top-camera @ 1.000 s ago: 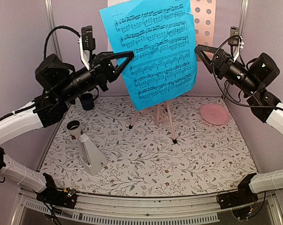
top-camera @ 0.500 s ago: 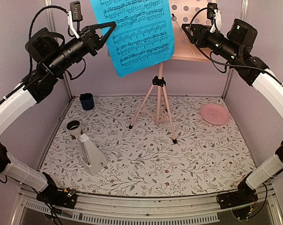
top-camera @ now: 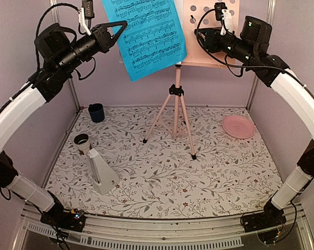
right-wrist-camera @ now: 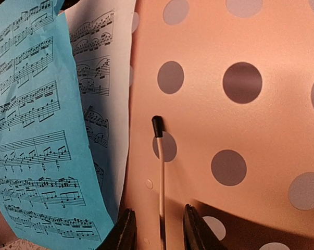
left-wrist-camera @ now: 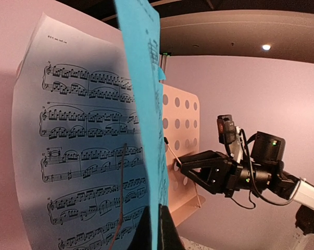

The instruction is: Set up the instrument practice props

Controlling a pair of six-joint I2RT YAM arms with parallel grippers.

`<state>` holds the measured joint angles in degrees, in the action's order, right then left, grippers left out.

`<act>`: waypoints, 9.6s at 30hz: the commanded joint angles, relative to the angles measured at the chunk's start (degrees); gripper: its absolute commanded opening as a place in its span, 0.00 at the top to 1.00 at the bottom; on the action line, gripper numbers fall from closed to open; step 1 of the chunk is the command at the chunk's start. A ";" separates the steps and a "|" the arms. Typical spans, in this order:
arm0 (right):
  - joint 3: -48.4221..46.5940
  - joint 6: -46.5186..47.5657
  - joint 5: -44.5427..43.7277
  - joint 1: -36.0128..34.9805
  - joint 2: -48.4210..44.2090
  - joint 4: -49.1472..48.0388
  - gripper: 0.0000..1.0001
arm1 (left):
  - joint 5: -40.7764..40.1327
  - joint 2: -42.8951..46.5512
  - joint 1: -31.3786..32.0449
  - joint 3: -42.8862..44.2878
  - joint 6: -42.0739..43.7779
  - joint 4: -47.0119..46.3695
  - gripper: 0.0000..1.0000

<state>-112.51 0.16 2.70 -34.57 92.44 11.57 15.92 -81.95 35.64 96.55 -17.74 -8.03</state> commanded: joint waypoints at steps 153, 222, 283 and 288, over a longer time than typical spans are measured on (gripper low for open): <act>31.82 -5.06 -2.33 12.68 -22.14 -25.90 0.33 | -2.24 -11.93 7.06 6.81 9.48 2.57 0.13; 7.87 -18.58 -5.71 -37.70 37.08 -17.09 0.01 | -11.58 32.32 -10.50 -40.44 -7.58 44.92 0.01; 12.94 2.20 18.13 -32.57 36.00 -24.39 0.01 | -4.59 29.57 -10.59 -45.39 -6.35 33.37 0.01; 11.59 4.77 19.33 -32.61 37.66 -23.21 0.11 | -4.33 29.65 -10.58 -45.49 -6.25 33.27 0.01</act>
<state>-99.04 2.83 21.17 -66.87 128.51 -13.74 10.35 -52.47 24.77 51.24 -24.56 27.35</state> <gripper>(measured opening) 0.925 0.991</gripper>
